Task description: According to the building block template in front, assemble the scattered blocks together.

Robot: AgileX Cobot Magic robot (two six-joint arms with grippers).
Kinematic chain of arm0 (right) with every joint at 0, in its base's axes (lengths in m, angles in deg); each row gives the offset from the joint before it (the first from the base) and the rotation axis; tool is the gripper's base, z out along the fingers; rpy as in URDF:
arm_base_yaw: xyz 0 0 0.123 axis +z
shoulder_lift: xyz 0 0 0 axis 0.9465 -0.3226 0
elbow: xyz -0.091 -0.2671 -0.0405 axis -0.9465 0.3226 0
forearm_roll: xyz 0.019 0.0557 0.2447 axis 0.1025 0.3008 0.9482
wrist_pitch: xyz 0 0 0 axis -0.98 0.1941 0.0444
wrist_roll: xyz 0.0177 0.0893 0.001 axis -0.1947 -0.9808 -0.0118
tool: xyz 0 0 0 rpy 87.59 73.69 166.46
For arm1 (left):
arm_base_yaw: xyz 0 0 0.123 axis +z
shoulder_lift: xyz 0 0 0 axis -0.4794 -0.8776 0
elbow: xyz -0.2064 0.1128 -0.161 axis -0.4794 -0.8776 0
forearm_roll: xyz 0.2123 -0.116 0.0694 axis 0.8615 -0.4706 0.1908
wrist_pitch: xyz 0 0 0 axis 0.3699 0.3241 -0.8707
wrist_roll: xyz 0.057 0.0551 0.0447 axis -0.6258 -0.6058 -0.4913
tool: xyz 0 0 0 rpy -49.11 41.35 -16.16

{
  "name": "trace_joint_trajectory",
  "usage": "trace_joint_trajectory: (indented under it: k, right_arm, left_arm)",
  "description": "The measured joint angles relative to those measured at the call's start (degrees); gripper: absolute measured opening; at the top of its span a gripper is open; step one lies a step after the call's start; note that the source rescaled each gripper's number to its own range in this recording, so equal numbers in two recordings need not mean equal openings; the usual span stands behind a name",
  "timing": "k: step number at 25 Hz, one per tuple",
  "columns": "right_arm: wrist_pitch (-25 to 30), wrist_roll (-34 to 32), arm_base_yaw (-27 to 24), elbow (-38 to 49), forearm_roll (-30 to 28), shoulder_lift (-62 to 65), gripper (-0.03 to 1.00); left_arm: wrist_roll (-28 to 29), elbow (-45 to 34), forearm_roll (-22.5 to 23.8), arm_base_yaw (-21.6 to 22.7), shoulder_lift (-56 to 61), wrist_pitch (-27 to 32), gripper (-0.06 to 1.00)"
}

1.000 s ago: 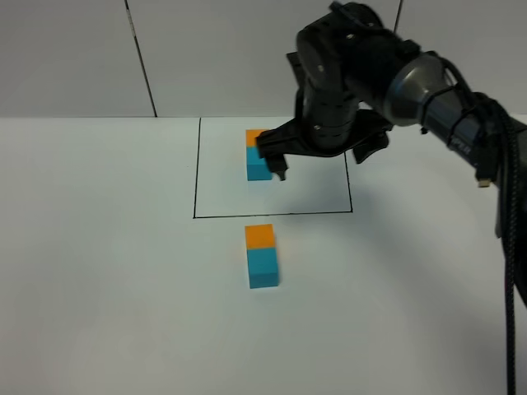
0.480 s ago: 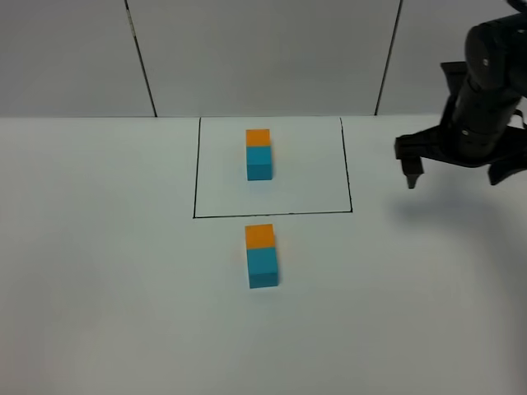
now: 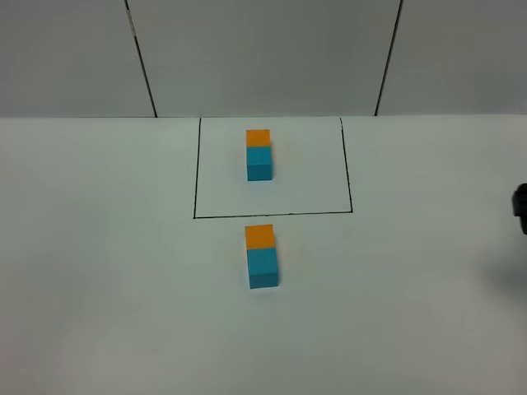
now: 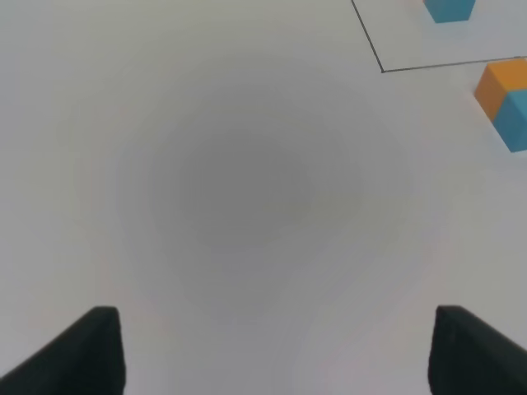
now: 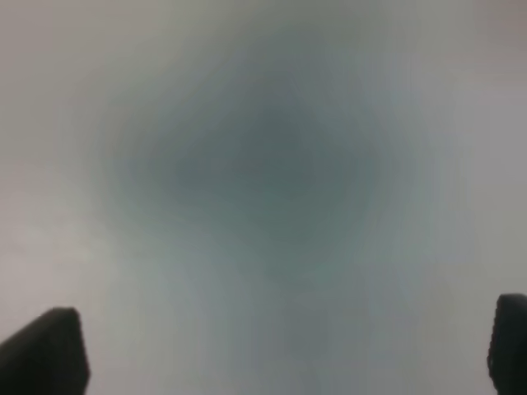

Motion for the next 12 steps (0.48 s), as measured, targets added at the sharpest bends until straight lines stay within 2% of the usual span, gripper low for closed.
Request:
trace_joint_trajectory:
  k: [4,8,12]
  right_arm:
    - [5.85,-0.74,0.0,4.1,-0.98,10.52,1.0]
    - [6.58,0.2,0.0,9.14,1.55,22.21,0.99]
    - [6.94,4.88,0.0,14.58,4.97,33.35,0.98]
  left_arm:
    - [0.0,0.0,0.0,0.0,0.0,0.0,0.67]
    - [0.0,0.0,0.0,0.0,0.0,0.0,0.66]
    - [-0.06,0.0,0.0,0.0,0.0,0.0,0.66]
